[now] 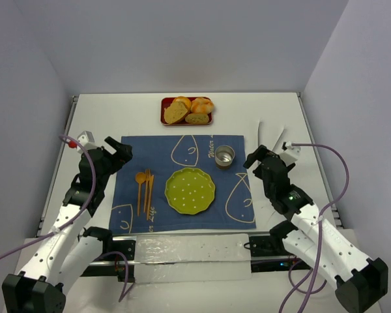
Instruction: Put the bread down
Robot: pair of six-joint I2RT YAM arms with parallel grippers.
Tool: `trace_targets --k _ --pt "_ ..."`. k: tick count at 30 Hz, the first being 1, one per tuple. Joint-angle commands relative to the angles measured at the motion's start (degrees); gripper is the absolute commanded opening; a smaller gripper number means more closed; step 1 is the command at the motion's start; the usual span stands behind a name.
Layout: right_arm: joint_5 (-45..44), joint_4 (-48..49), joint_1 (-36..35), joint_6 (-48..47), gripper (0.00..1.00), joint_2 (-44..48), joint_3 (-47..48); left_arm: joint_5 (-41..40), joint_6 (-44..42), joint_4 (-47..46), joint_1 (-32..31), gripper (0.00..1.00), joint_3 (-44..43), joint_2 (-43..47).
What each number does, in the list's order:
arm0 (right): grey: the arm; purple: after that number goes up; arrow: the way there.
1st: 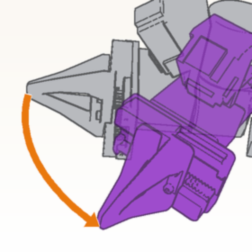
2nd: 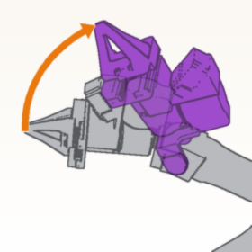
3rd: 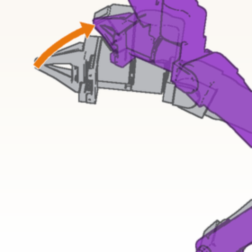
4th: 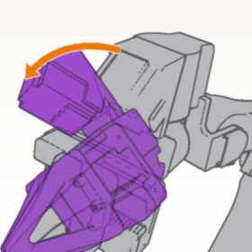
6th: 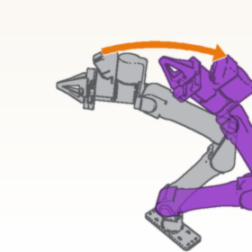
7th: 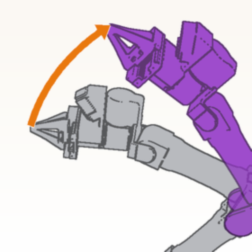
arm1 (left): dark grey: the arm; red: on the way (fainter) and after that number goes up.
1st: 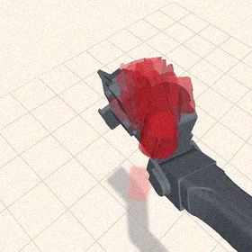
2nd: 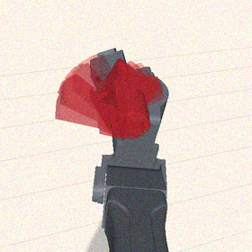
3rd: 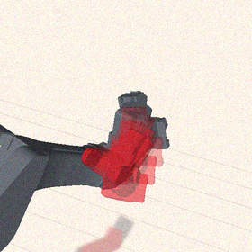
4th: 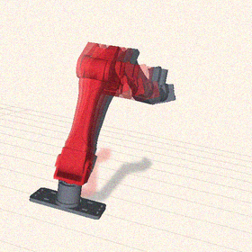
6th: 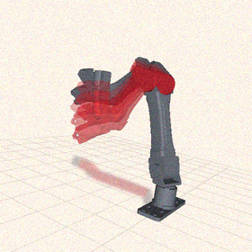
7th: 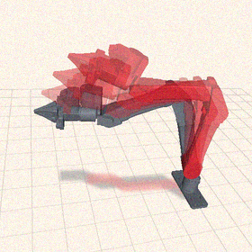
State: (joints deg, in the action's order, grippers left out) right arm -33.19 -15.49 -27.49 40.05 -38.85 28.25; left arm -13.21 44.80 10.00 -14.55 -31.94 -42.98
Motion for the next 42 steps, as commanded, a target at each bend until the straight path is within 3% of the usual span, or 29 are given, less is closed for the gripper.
trace_targets --k 1,7,12,20,23,32,42 --pt "-3.11 1.29 0.08 1.93 1.0 -1.29 2.78 1.38 -0.5 -2.13 0.13 0.99 -0.15 -0.49" --pt "-5.36 -2.53 4.34 1.97 1.0 -9.51 7.65 1.7 -0.62 -2.34 0.13 0.99 -0.1 -0.4" --pt "2.55 -6.12 14.02 -3.23 1.0 -23.85 17.37 1.4 -0.68 -2.03 0.13 0.99 0.04 0.34" --pt "14.62 -6.59 20.82 -10.0 1.0 -44.18 29.6 2.28 -0.59 -3.11 0.13 0.99 0.3 0.17" --pt "15.29 -8.65 23.2 -10.71 1.0 -51.68 34.51 1.48 -0.52 -2.86 0.13 0.99 0.3 0.0" --pt "21.49 -10.09 26.17 -14.74 1.0 -63.54 40.39 1.53 -0.5 -3.32 0.13 0.99 0.39 -0.44" --pt "21.53 -11.85 26.87 -15.62 1.0 -70.85 44.05 1.26 -0.5 -3.07 0.13 0.99 0.29 -0.29"
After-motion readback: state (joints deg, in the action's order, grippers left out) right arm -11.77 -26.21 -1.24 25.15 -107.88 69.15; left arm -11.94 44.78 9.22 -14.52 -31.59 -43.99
